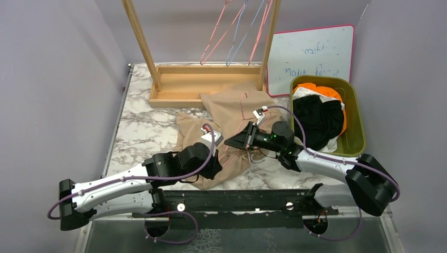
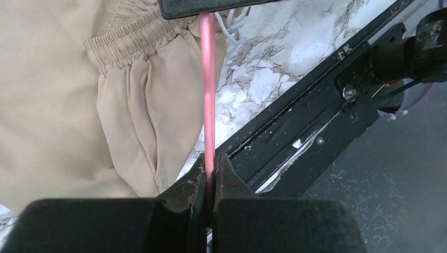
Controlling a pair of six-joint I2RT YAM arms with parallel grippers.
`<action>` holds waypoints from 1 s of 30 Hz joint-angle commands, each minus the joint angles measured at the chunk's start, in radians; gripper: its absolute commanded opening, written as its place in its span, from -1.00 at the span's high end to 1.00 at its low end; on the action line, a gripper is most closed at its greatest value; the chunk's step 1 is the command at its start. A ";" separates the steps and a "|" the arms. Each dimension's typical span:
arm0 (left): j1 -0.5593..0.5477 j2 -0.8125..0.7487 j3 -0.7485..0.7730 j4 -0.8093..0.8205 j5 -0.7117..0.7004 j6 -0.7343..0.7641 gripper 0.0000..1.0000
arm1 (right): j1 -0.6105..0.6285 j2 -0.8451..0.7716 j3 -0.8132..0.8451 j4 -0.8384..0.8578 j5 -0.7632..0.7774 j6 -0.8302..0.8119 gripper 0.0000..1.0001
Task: Remove the shorts from the hanger
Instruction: Place the hanger on the clothes rod.
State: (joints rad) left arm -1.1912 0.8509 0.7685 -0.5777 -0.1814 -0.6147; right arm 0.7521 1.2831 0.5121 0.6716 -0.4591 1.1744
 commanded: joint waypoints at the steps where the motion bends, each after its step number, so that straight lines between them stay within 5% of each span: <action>1: 0.000 -0.027 -0.020 0.059 0.019 0.014 1.00 | 0.006 -0.003 -0.026 0.082 0.075 0.049 0.87; 3: 0.000 -0.055 -0.041 0.061 0.005 -0.007 1.00 | 0.006 -0.021 -0.029 0.061 0.093 0.063 0.98; 6: 0.000 -0.103 -0.075 0.065 0.007 -0.027 0.57 | 0.006 -0.042 -0.036 0.046 0.111 0.088 0.98; 10: 0.001 -0.162 -0.119 0.065 0.027 -0.052 0.34 | 0.006 -0.057 -0.024 0.021 0.121 0.101 0.98; 26: 0.001 -0.225 -0.167 0.197 -0.061 -0.035 0.31 | 0.006 -0.039 -0.011 -0.024 0.057 0.140 0.98; 30: -0.001 -0.238 -0.194 0.248 -0.048 -0.041 0.84 | 0.006 -0.028 -0.019 0.010 0.042 0.162 0.98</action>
State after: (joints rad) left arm -1.1915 0.6300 0.5983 -0.4240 -0.2070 -0.6605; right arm 0.7582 1.2472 0.4850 0.6537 -0.3866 1.3128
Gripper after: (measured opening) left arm 0.239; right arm 0.026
